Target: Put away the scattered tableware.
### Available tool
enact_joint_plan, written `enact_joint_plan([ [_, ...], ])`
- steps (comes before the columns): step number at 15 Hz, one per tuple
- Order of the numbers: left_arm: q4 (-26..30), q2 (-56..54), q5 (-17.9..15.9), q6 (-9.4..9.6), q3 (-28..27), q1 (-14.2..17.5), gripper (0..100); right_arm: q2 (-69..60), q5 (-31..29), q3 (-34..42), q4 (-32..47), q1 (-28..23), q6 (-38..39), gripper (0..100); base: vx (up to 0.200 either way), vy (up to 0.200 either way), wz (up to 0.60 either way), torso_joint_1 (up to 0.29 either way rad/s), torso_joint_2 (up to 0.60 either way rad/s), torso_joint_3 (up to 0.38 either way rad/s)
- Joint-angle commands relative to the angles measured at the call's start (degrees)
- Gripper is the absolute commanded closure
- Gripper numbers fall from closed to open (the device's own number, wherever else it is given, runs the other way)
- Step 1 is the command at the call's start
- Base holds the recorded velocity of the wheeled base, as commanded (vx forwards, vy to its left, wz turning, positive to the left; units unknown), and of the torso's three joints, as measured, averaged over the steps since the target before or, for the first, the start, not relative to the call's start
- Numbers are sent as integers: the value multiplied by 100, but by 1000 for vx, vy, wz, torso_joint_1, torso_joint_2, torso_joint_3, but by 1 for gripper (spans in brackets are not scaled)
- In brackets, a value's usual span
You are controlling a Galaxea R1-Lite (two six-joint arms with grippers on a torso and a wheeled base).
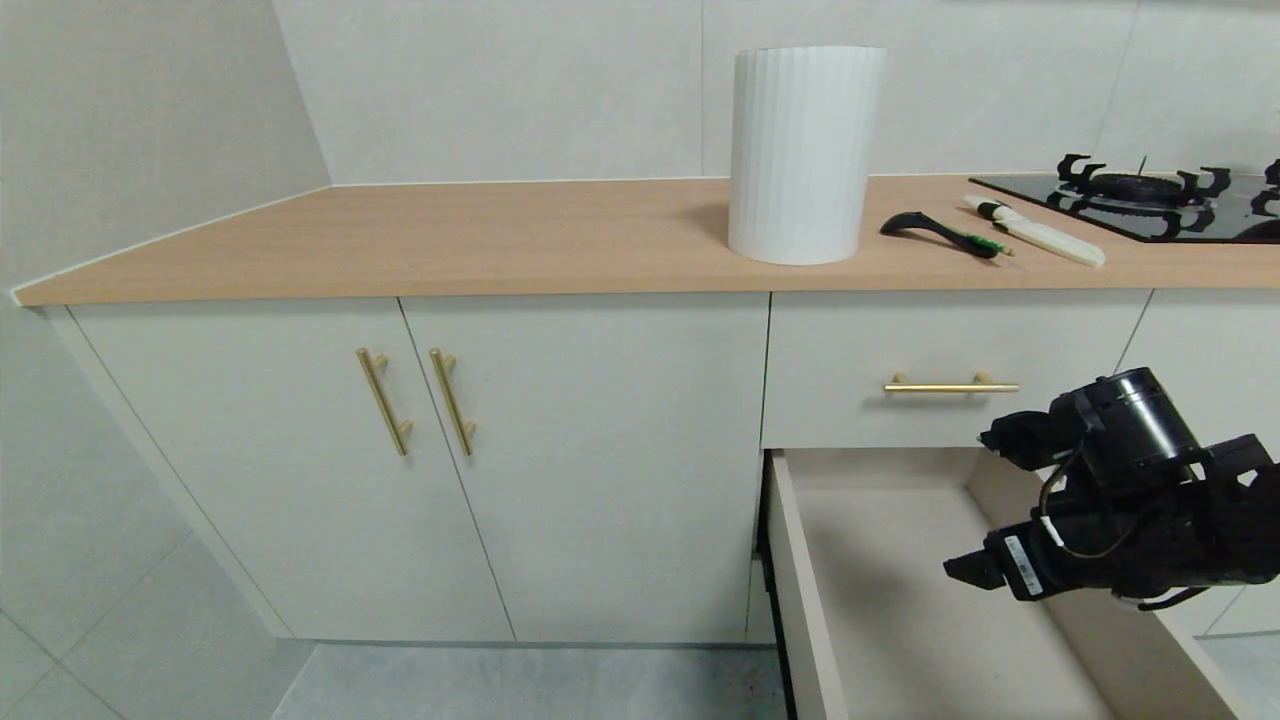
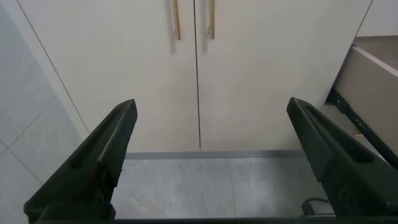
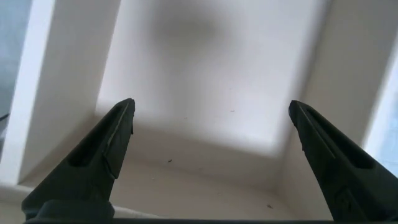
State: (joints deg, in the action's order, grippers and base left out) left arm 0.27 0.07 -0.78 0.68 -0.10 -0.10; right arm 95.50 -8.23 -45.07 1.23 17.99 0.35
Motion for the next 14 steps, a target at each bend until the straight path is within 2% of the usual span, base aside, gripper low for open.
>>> enact_joint_plan([
  [1, -9, 1, -1, 2, 1, 1, 0, -146, -82, 7, 0, 2, 0, 0, 0, 0, 0, 32, -178, -129],
  [4, -9, 1, -1, 2, 1, 1, 0, -155, -91, -2, 0, -6, 0, 0, 0, 0, 0, 43, -225, -253],
  [14, -9, 1, -1, 2, 1, 1, 0, -234, -91, 7, -97, -77, 0, 0, 0, 0, 0, 182, -489, -287],
])
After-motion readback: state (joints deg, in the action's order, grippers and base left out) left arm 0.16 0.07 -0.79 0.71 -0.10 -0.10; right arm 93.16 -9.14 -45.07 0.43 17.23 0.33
